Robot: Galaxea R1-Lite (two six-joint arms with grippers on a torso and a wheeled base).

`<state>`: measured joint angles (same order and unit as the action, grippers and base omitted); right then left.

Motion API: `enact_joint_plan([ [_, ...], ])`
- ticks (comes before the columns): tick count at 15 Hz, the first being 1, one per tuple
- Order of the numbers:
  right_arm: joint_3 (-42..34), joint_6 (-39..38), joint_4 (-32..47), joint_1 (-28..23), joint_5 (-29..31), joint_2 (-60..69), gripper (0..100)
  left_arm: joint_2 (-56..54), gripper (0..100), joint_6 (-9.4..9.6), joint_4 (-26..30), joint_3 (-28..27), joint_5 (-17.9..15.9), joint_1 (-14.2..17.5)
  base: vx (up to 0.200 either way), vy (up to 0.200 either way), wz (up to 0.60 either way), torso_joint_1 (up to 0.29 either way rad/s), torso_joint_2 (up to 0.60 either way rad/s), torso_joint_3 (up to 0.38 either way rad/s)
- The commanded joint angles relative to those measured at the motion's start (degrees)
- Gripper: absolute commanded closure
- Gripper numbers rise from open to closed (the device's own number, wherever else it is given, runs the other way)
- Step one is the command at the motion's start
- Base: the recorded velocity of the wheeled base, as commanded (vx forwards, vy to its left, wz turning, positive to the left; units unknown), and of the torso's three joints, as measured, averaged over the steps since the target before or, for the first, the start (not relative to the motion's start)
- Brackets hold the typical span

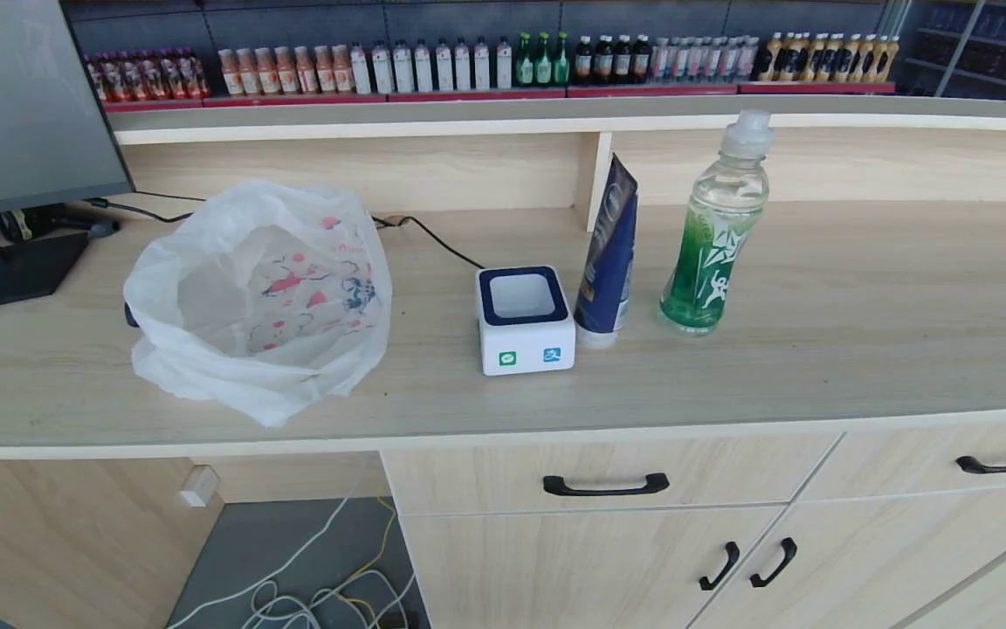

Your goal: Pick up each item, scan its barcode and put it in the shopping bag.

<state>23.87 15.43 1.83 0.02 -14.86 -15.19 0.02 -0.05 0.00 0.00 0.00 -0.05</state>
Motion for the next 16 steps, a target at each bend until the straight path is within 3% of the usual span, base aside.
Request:
enact_joint_plan([
  [1, 2.7, 0.5, -1.8, 0.2, -0.2, -8.3, 0, 0.0, 0, -0.04, 0.0, 0.0, 0.0, 0.0, 0.0, 0.0, 0.0, 0.0, 0.0, 0.0],
  [5, 3.3, 0.2, -9.0, 8.8, -2.4, -20.8, 0, 0.0, 0, -0.04, 0.0, 0.0, 0.0, 0.0, 0.0, 0.0, 0.0, 0.0, 0.0, 0.0],
  [8, 4.5, 1.0, -22.8, 17.4, -1.3, -35.0, 0, 0.0, 0, -0.04, 0.0, 0.0, 0.0, 0.0, 0.0, 0.0, 0.0, 0.0, 0.0, 0.0],
  [11, 5.4, -0.5, -27.6, 26.0, 6.3, -41.3, 0, 0.0, 0, -0.04, 0.0, 0.0, 0.0, 0.0, 0.0, 0.0, 0.0, 0.0, 0.0, 0.0],
  [13, 7.9, -5.3, -27.8, 33.4, 16.5, -45.8, 0, 0.0, 0, -0.04, 0.0, 0.0, 0.0, 0.0, 0.0, 0.0, 0.0, 0.0, 0.0, 0.0],
  [16, 9.6, -5.5, -28.2, 34.5, 23.0, -49.1, 0, 0.0, 0, -0.04, 0.0, 0.0, 0.0, 0.0, 0.0, 0.0, 0.0, 0.0, 0.0, 0.0],
])
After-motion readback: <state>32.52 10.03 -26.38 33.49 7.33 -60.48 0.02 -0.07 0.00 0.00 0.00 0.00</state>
